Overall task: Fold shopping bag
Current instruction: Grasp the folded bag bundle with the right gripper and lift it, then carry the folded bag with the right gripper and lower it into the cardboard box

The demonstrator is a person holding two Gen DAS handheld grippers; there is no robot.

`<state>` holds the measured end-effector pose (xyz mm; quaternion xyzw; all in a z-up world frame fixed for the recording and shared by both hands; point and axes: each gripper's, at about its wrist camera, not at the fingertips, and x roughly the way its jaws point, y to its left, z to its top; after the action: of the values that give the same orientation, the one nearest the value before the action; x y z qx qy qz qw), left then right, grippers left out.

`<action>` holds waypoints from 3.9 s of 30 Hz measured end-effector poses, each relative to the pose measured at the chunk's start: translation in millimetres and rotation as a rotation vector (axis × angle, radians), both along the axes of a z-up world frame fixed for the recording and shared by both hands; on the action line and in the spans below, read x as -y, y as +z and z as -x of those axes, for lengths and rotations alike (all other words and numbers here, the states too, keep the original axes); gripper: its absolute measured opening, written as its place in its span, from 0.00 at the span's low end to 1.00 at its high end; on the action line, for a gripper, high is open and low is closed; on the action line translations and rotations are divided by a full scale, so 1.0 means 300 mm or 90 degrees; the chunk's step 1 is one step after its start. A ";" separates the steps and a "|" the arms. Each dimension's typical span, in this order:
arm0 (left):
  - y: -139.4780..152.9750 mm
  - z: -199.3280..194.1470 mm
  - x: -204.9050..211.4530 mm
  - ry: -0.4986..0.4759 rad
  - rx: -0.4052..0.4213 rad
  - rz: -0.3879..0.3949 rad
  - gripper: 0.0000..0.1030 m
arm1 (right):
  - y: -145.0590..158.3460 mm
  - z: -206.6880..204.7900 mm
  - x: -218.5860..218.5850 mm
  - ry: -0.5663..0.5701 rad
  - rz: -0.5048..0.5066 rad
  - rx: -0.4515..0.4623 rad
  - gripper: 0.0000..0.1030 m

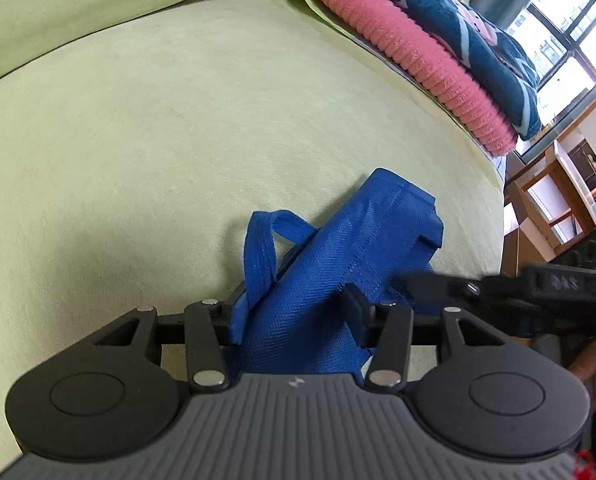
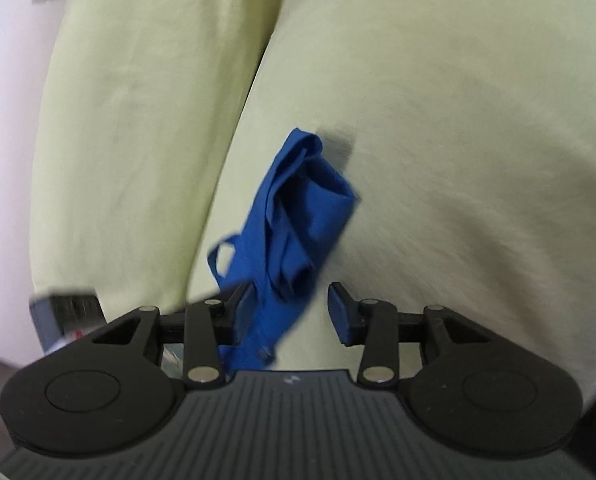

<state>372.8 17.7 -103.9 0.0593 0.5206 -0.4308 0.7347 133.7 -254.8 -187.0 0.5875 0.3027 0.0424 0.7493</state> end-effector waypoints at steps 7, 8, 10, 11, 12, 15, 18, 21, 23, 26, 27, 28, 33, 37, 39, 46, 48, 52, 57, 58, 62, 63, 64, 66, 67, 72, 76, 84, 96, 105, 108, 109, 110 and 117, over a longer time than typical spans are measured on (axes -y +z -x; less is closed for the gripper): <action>-0.019 -0.038 -0.016 0.024 -0.045 0.022 0.52 | 0.054 -0.094 -0.091 -0.052 0.080 -0.047 0.32; -0.019 -0.039 -0.011 0.024 -0.046 0.022 0.53 | 0.071 -0.105 -0.096 -0.050 0.090 -0.075 0.25; -0.021 -0.041 -0.007 0.013 -0.042 0.018 0.53 | 0.076 -0.101 -0.089 -0.046 0.064 -0.106 0.25; -0.023 -0.046 -0.008 0.010 -0.046 0.018 0.53 | 0.077 -0.098 -0.084 -0.043 0.049 -0.121 0.25; -0.026 -0.052 -0.008 0.008 -0.051 0.018 0.53 | 0.068 -0.101 -0.081 -0.048 0.036 -0.123 0.25; -0.032 -0.065 -0.006 0.001 -0.061 0.016 0.53 | 0.048 -0.138 -0.085 -0.060 0.016 -0.120 0.26; -0.035 -0.073 -0.007 -0.008 -0.067 0.019 0.53 | 0.062 -0.192 -0.105 -0.060 0.031 -0.116 0.41; -0.043 -0.077 -0.021 -0.010 -0.072 0.032 0.52 | 0.097 -0.232 -0.141 -0.030 0.097 -0.081 0.69; -0.047 -0.070 -0.029 -0.008 -0.067 0.039 0.52 | 0.100 -0.250 -0.161 -0.033 0.139 -0.084 0.35; -0.045 -0.057 -0.030 -0.004 -0.058 0.042 0.52 | 0.078 -0.268 -0.147 -0.030 0.134 -0.077 0.33; -0.042 -0.054 -0.029 -0.002 -0.060 0.042 0.52 | 0.081 -0.274 -0.140 -0.012 0.138 -0.073 0.33; -0.038 -0.050 -0.028 -0.001 -0.061 0.042 0.52 | 0.081 -0.277 -0.130 0.001 0.130 -0.072 0.33; -0.031 -0.027 -0.005 -0.018 -0.041 0.018 0.51 | 0.059 -0.292 -0.105 0.031 0.091 -0.066 0.35; -0.035 -0.030 0.005 -0.039 -0.031 0.007 0.51 | 0.096 -0.334 -0.148 0.052 0.159 -0.047 0.43; -0.038 -0.031 0.002 -0.033 -0.032 0.008 0.51 | 0.117 -0.359 -0.184 0.077 0.220 -0.017 0.42; -0.002 0.056 0.035 -0.043 0.022 -0.006 0.52 | 0.132 -0.330 -0.161 0.092 0.225 0.015 0.29; 0.008 0.099 0.065 -0.064 0.036 -0.012 0.52 | 0.136 -0.298 -0.147 0.087 0.216 0.015 0.29; 0.015 0.186 0.176 -0.106 0.040 -0.006 0.52 | 0.138 -0.196 -0.074 0.053 0.197 0.007 0.29; 0.039 0.319 0.391 -0.173 0.037 0.032 0.52 | 0.185 0.000 0.094 -0.011 0.212 -0.003 0.29; 0.047 0.353 0.444 -0.190 0.037 0.040 0.52 | 0.202 0.047 0.136 -0.029 0.221 -0.005 0.29; 0.075 0.513 0.669 -0.271 0.040 0.063 0.52 | 0.251 0.246 0.297 -0.105 0.236 -0.013 0.30; 0.078 0.555 0.725 -0.292 0.038 0.068 0.52 | 0.262 0.306 0.340 -0.125 0.240 -0.017 0.30; 0.078 0.599 0.781 -0.313 0.036 0.073 0.52 | 0.270 0.368 0.379 -0.145 0.245 -0.021 0.30; 0.073 0.693 0.893 -0.356 0.030 0.081 0.52 | 0.279 0.520 0.479 -0.190 0.250 -0.034 0.30; 0.068 0.740 0.949 -0.377 0.026 0.084 0.52 | 0.277 0.595 0.527 -0.212 0.250 -0.041 0.30; -0.001 0.959 1.238 -0.457 -0.009 0.101 0.52 | 0.241 0.911 0.741 -0.326 0.252 -0.089 0.30; -0.084 1.093 1.435 -0.495 -0.037 0.097 0.52 | 0.182 1.088 0.899 -0.393 0.255 -0.134 0.30; -0.362 1.286 1.718 -0.507 -0.085 0.010 0.52 | -0.053 1.270 1.153 -0.415 0.216 -0.249 0.31; -0.662 1.321 1.833 -0.470 -0.080 -0.141 0.52 | -0.411 1.243 1.304 -0.350 0.120 -0.366 0.15; -0.768 1.384 1.843 -0.479 -0.030 -0.231 0.51 | -0.551 1.230 1.314 -0.322 0.065 -0.403 0.18; -0.763 1.408 1.841 -0.481 0.000 -0.250 0.51 | -0.576 1.224 1.289 -0.311 0.074 -0.422 0.20; -0.755 1.413 1.838 -0.479 0.009 -0.257 0.51 | -0.580 1.224 1.280 -0.312 0.078 -0.421 0.20; -0.743 1.418 1.834 -0.477 0.016 -0.264 0.51 | -0.582 1.225 1.274 -0.313 0.080 -0.419 0.20; -0.546 1.388 1.732 -0.460 0.030 -0.241 0.51 | -0.576 1.196 1.238 -0.301 0.100 -0.423 0.22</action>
<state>-43.7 -502.0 -267.7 0.3824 0.5195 -0.5560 0.5242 -225.3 -626.2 -359.8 0.5635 0.3867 -0.3460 0.6428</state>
